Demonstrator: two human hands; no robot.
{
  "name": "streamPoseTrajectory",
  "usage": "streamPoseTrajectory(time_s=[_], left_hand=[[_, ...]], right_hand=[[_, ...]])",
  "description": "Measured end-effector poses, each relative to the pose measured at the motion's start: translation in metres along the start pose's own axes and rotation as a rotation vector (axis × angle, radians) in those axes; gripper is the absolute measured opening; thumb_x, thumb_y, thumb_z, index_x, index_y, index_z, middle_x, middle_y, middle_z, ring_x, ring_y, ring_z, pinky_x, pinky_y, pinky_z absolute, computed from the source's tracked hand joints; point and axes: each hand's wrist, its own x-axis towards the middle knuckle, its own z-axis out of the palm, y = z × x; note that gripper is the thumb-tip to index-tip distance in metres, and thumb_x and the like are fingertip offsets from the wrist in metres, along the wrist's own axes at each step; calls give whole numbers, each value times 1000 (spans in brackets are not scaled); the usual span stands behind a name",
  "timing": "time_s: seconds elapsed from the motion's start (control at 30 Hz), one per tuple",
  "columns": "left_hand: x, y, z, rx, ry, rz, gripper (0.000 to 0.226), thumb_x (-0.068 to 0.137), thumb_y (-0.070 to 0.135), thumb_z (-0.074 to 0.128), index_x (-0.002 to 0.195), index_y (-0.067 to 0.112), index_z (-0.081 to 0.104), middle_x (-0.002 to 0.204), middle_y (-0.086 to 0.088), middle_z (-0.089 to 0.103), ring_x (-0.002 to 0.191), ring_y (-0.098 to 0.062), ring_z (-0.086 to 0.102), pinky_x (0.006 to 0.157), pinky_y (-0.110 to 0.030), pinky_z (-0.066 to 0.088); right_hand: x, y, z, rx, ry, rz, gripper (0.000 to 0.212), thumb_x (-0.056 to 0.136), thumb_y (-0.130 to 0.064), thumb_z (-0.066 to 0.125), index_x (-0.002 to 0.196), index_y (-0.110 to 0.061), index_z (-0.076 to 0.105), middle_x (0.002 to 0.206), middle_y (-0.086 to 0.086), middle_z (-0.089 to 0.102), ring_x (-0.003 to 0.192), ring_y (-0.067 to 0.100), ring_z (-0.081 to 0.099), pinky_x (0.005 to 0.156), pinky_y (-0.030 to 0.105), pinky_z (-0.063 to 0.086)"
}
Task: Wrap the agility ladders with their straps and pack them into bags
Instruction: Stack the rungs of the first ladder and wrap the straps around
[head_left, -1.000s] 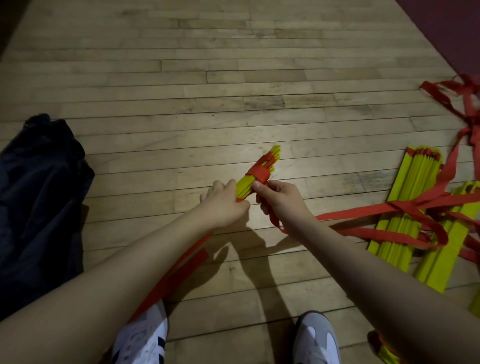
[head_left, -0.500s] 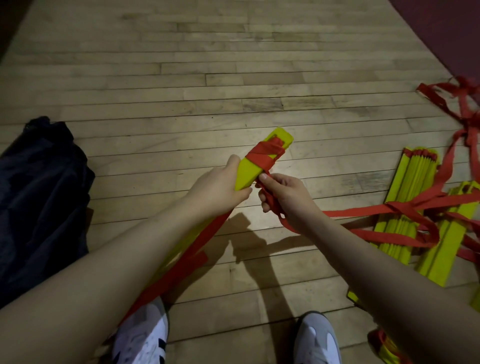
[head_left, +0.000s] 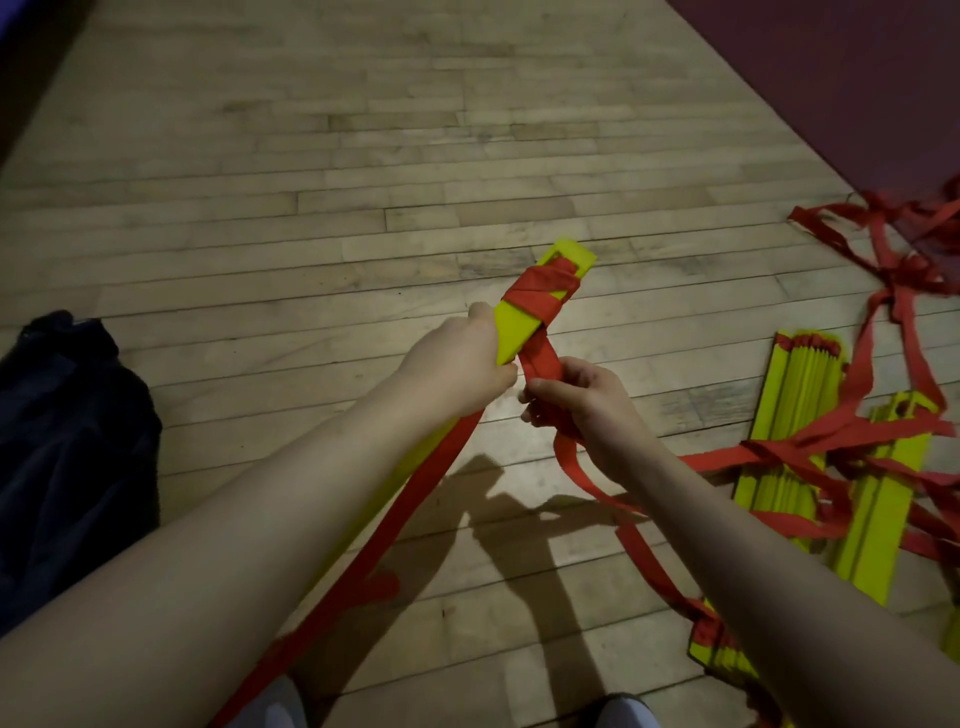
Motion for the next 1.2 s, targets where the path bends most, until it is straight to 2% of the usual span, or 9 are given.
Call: streamPoseTrajectory(time_s=[0.1, 0.23, 0.33, 0.47, 0.73, 0.83, 1.03, 1.1, 1.2], left_hand=[[4, -1, 4, 67, -23, -31, 47, 91, 31, 59, 125, 6, 38, 110, -14, 58, 94, -31, 58, 61, -31, 37], [-2, -1, 13, 130, -9, -52, 43, 94, 29, 56, 123, 4, 35, 106, -14, 59, 85, -31, 58, 59, -32, 36], [-3, 8, 15, 91, -10, -56, 42, 95, 26, 55, 122, 3, 33, 95, -11, 55, 72, -26, 48, 56, -32, 35], [5, 31, 7, 76, -9, 1, 43, 95, 26, 54, 123, 2, 33, 90, -8, 46, 74, -26, 48, 59, -33, 36], [-10, 32, 9, 88, -63, 34, 50, 93, 29, 57, 127, 4, 31, 101, -14, 57, 83, -29, 57, 60, -33, 41], [-20, 20, 20, 94, -71, 11, 44, 93, 30, 57, 120, 6, 32, 93, -10, 52, 78, -28, 55, 58, -32, 38], [-30, 3, 25, -56, -236, 31, 51, 89, 25, 56, 126, 9, 25, 103, -8, 47, 87, -26, 56, 62, -33, 42], [-34, -1, 23, -37, -195, 91, 43, 90, 23, 58, 122, 9, 31, 105, -8, 52, 87, -24, 55, 66, -35, 45], [-42, -9, 26, -14, -17, 224, 34, 85, 25, 64, 108, 18, 40, 95, 3, 51, 87, -22, 54, 69, -38, 47]], right_hand=[[1, -2, 0, 58, -36, 7, 9, 90, 3, 56, 99, 5, 58, 81, 13, 69, 57, 19, 62, 61, 26, 52], [-1, -3, 3, -8, -113, 54, 2, 90, 0, 60, 92, -1, 59, 69, 12, 63, 46, 17, 50, 46, 21, 41], [-3, -3, -1, 28, -20, 0, 6, 90, -5, 62, 85, -2, 60, 57, 6, 53, 46, 12, 40, 44, 20, 31], [-7, -7, -15, 112, 142, -69, 11, 90, -10, 62, 90, 1, 61, 54, 2, 43, 46, 11, 32, 44, 21, 24], [-28, -5, -21, 132, 88, -86, 21, 92, -16, 61, 94, 5, 62, 61, 6, 51, 50, 11, 39, 48, 22, 31], [-31, 0, -10, 86, 86, -70, 24, 92, -17, 62, 88, 7, 62, 60, 6, 52, 47, 11, 38, 47, 21, 31], [-34, 7, 5, 46, 147, -59, 27, 90, -16, 65, 70, -1, 58, 54, 5, 51, 43, 11, 38, 43, 20, 31], [-36, 9, 4, 13, 163, -54, 27, 92, -17, 63, 73, 3, 62, 54, 5, 52, 43, 12, 40, 44, 21, 32], [-40, 8, 2, -23, 119, -34, 27, 94, -16, 59, 87, 10, 64, 58, 6, 58, 44, 14, 46, 46, 22, 37]])
